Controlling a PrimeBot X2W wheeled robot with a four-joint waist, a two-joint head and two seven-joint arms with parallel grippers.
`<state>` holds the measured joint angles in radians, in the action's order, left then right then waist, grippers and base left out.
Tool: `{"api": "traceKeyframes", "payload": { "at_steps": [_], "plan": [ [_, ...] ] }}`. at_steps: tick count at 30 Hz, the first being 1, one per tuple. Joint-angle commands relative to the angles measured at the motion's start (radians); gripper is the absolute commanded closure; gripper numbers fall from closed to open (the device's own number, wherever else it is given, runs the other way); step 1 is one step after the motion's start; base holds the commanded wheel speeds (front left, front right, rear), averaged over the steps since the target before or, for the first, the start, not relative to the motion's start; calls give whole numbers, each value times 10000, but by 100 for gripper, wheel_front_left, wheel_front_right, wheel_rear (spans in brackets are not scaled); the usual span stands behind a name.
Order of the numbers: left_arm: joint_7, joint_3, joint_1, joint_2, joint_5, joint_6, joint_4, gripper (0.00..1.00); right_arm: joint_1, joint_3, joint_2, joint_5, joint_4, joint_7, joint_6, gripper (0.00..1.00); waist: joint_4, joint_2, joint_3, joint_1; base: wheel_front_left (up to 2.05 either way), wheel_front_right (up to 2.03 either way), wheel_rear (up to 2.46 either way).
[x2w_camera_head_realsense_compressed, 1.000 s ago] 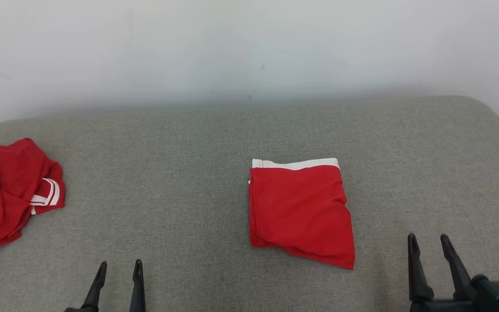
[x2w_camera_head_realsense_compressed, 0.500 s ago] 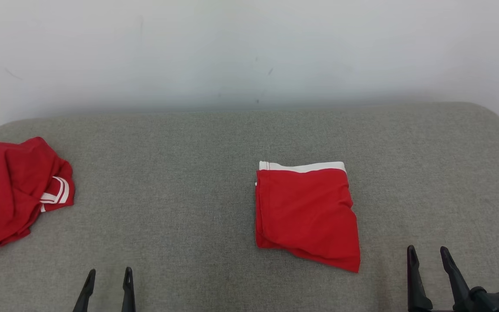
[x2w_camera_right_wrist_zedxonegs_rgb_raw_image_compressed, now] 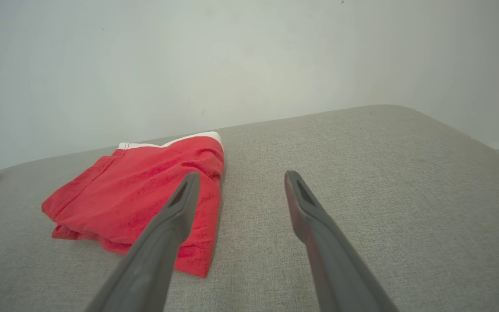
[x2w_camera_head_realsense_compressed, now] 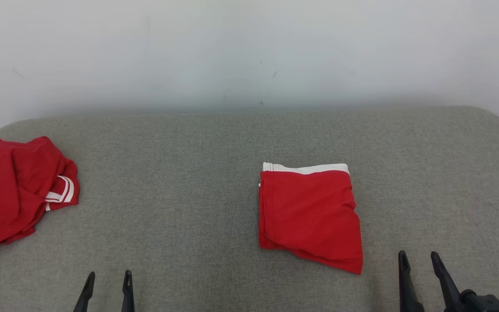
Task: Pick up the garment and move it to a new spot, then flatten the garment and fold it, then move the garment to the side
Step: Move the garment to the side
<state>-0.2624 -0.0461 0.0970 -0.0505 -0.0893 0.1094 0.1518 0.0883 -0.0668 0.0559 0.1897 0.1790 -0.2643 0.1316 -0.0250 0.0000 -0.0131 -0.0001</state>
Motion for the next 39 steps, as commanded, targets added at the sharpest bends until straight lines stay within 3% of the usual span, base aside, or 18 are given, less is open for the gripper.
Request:
{"api": "traceKeyframes", "payload": {
  "at_steps": [1,20,39],
  "plan": [
    [-18,0,101,4,107,16,-2,0,96,65,-24,-24,32,-15,-21,0,7,0,6,1,0,0,0],
    [-18,103,16,4,121,82,160,0,-86,955,195,278,196,-15,-22,0,-55,0,64,1,0,0,0],
    [-18,60,-14,4,90,123,180,0,-173,1104,239,358,263,-15,-22,0,-68,0,66,1,0,0,0]
  ]
}}
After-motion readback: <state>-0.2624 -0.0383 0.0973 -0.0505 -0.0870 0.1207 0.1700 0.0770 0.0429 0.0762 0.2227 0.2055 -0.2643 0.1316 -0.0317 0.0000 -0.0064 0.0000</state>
